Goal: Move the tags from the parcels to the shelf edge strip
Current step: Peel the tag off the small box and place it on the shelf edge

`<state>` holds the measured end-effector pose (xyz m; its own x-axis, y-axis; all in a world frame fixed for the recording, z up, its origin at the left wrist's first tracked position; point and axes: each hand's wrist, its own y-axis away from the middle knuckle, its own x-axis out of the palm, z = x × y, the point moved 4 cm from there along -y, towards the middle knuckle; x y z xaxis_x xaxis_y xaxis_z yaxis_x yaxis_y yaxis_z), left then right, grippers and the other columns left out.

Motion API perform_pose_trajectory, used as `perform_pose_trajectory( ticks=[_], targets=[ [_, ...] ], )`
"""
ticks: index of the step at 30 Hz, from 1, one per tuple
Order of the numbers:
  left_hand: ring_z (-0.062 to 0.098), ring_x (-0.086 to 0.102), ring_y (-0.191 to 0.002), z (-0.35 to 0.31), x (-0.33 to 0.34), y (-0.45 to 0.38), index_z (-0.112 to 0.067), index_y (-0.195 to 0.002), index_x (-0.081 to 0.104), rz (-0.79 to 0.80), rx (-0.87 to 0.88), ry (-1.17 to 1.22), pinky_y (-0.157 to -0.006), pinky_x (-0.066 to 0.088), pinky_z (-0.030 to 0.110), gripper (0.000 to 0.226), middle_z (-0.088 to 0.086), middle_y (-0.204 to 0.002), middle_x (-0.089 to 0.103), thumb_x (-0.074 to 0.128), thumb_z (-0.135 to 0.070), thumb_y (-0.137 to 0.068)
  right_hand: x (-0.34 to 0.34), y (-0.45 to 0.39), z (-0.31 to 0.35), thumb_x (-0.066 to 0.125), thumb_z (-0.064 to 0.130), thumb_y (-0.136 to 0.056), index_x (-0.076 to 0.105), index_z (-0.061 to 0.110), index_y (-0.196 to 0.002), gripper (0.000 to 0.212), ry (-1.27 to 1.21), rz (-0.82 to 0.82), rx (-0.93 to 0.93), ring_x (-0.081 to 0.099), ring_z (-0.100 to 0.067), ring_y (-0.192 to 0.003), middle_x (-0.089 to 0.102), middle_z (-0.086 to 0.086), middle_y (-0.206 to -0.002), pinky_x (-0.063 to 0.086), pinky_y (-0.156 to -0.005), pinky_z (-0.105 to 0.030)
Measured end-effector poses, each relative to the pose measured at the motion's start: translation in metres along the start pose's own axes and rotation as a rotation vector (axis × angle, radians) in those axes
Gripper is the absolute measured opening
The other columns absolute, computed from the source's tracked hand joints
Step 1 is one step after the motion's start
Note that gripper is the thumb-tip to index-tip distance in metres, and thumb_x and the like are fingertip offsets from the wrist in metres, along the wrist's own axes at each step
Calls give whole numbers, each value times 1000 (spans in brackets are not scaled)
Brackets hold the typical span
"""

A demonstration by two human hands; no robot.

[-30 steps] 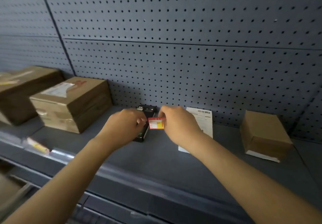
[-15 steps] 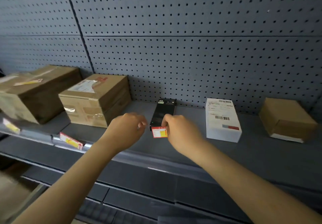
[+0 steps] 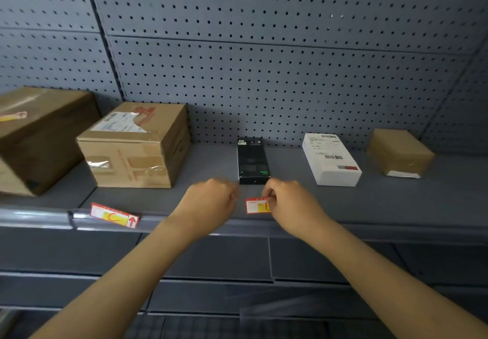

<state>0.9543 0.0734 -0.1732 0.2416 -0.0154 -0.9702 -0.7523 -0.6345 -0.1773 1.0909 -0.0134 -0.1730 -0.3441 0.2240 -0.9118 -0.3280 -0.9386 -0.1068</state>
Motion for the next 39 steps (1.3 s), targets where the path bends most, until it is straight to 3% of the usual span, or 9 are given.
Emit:
perform_pose_trajectory(
  ticks=[7,13,18,25,32,39],
  targets=[
    [29,63,-93,-16,32,18,-16,-101,63,140,41,-8,-77,53,39,23,5,-107,64,42,-22,-94,2,8,-5,53,10,-93,64,19,-96,14,-66,4,34,63,-18,-82,69,-2,-97,55,-71,-34],
    [28,62,-95,-26,46,17,-14,-109,62,83,97,-158,-72,50,35,25,6,-109,61,45,-9,-91,3,8,-13,56,10,-92,64,19,-94,13,-87,24,62,64,-15,-83,70,-1,-98,55,-72,-29],
    [27,60,-102,-30,53,19,-17,-121,58,48,115,-174,-81,48,34,35,7,-114,63,45,-7,-90,2,12,-21,55,10,-92,64,19,-94,12,-73,30,71,65,-16,-84,70,-3,-99,56,-72,-31],
    [28,59,-103,-32,54,24,-11,-118,59,20,161,-114,-84,48,34,35,10,-116,61,48,-4,-86,1,12,-27,55,12,-92,64,20,-93,12,-56,24,71,65,-18,-85,71,-3,-98,57,-75,-35],
    [23,57,-104,-37,57,27,-17,-128,53,9,156,-123,-83,47,31,40,6,-120,56,44,-6,-90,4,12,-23,55,11,-91,65,20,-94,13,-34,19,50,64,-21,-85,70,-4,-98,55,-76,-36],
    [24,58,-102,-35,57,22,-12,-120,57,16,100,-68,-82,49,31,33,8,-115,59,47,-6,-89,6,15,-20,55,12,-92,65,20,-97,13,-15,26,26,64,-21,-85,70,-4,-99,55,-73,-33]
  ],
)
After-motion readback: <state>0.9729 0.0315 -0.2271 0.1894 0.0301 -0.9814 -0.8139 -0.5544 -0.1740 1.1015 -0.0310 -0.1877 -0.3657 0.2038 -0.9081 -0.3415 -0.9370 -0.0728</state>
